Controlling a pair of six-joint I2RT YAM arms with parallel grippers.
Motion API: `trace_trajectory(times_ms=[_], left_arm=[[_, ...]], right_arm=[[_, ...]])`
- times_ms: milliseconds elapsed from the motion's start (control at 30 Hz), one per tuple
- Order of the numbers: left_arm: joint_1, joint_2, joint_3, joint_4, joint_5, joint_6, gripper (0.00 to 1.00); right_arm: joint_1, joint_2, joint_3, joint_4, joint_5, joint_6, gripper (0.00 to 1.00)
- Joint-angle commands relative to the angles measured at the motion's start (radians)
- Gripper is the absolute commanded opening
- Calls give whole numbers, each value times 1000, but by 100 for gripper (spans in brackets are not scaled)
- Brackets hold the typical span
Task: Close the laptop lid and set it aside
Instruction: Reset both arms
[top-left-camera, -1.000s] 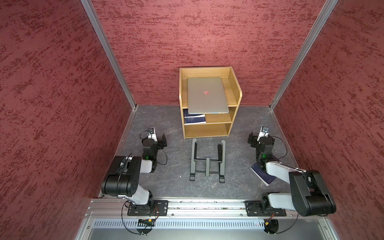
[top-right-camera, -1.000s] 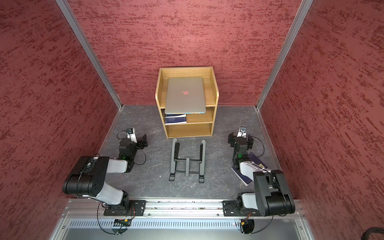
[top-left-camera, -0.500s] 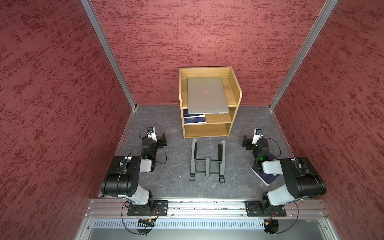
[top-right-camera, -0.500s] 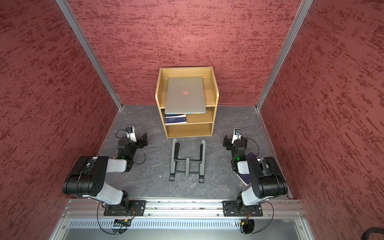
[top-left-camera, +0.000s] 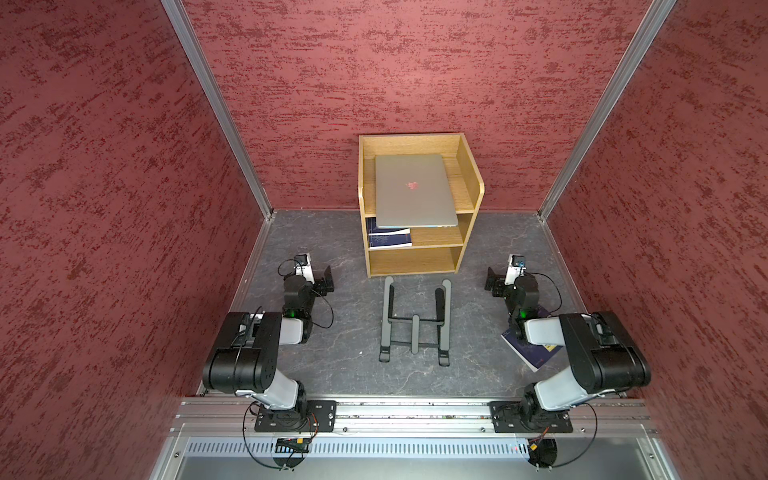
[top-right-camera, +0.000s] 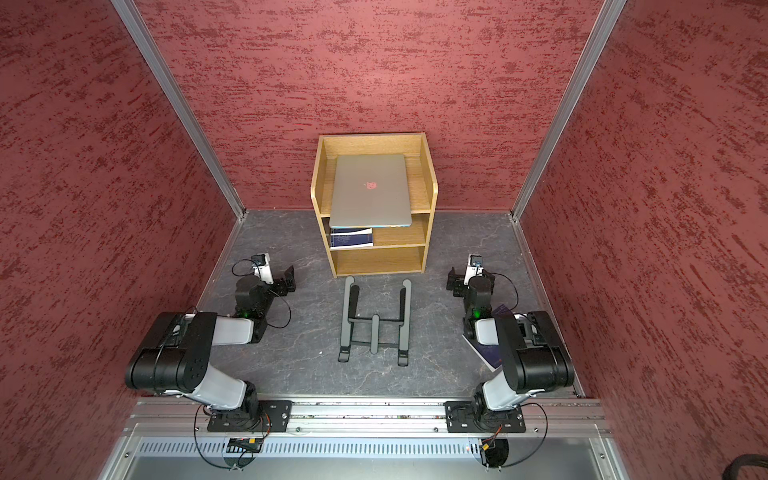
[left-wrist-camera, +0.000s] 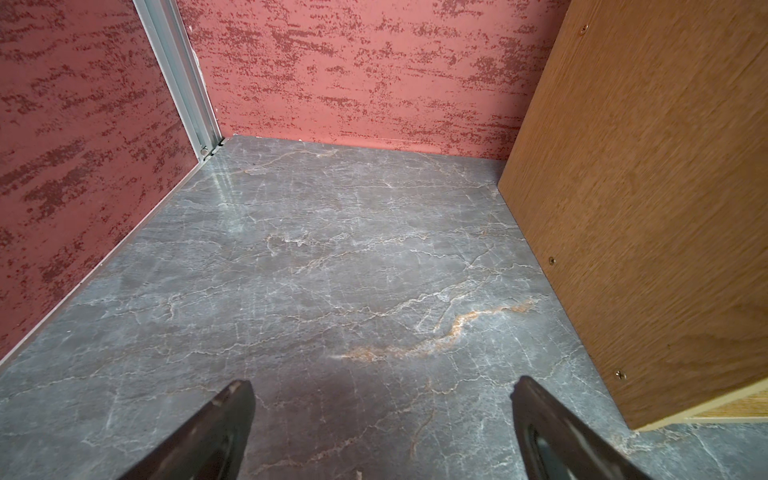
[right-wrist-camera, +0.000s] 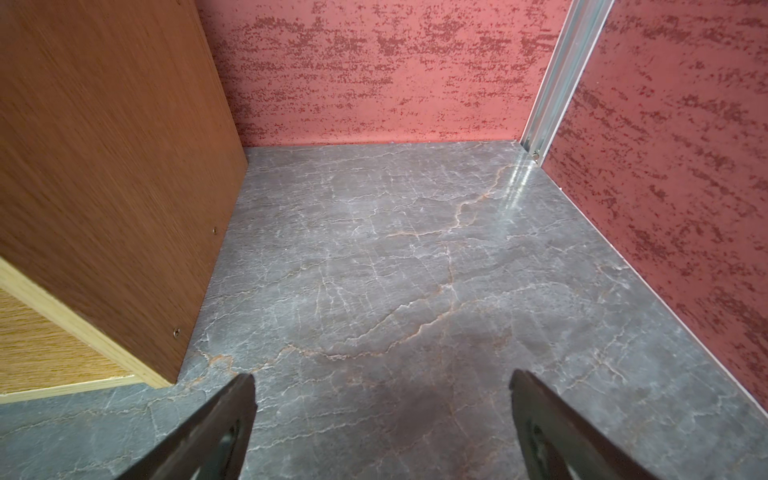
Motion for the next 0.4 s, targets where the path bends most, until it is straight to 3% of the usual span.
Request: trace_trajectory(times_ms=[0, 367], left_arm=[[7, -5, 15, 12, 8, 9, 100], [7, -6, 15, 12, 8, 10, 100]], right_arm=[[-8, -10, 11, 21, -17, 0, 98], [-7, -10, 12, 20, -16, 1, 99]])
